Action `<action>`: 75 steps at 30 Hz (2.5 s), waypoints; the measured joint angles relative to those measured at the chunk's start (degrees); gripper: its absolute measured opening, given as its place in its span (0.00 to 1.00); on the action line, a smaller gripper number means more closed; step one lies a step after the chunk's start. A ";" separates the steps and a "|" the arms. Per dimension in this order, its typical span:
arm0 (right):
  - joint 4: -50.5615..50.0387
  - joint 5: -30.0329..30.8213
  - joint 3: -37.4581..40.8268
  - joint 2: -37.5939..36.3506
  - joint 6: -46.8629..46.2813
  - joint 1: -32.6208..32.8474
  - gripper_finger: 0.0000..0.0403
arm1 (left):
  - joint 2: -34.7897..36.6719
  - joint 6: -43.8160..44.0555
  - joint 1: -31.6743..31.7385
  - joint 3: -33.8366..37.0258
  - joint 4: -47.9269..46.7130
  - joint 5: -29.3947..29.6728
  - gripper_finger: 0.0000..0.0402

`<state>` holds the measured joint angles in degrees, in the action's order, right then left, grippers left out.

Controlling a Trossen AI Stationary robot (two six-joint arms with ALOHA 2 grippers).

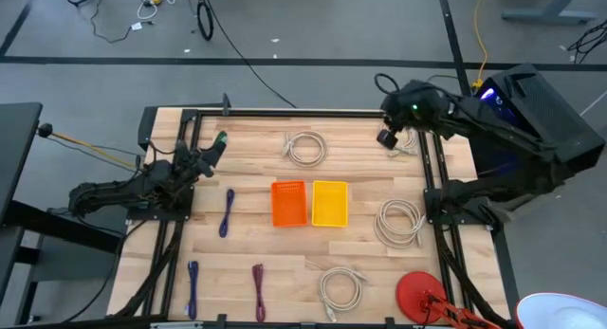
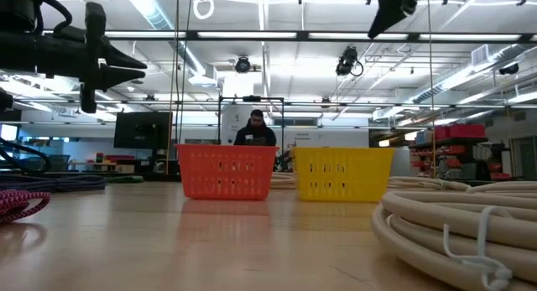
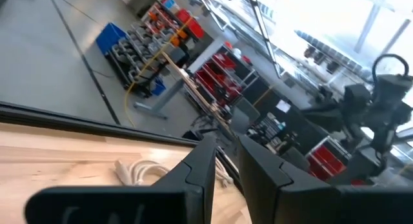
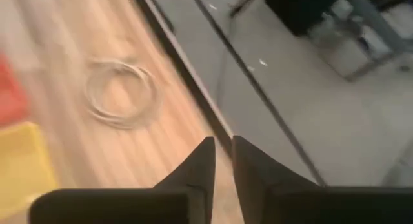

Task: Pick & Place USB Port
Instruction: Put the brown HDMI cable into the yellow bin

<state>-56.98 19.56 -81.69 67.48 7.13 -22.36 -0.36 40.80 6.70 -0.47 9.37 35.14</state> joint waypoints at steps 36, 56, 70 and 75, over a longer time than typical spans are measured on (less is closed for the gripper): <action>24.99 -22.18 45.66 -12.07 -9.80 -16.88 0.36 | 0.00 -0.99 0.00 0.00 0.52 -0.43 0.17; 26.91 -28.31 47.88 -10.95 -3.35 -33.96 0.43 | 0.00 -1.01 0.00 0.00 0.47 -2.06 0.17; 32.80 -29.20 51.62 -10.40 -7.14 -34.08 0.43 | 0.00 -0.96 0.00 0.00 0.46 -2.06 0.17; 34.57 -27.45 52.80 -10.38 -7.30 -35.19 0.43 | 0.00 -0.96 -0.02 0.00 0.46 -2.06 0.17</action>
<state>-22.41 -7.89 -28.89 57.10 -0.17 -57.55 -0.36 39.83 6.68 -0.47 9.82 33.08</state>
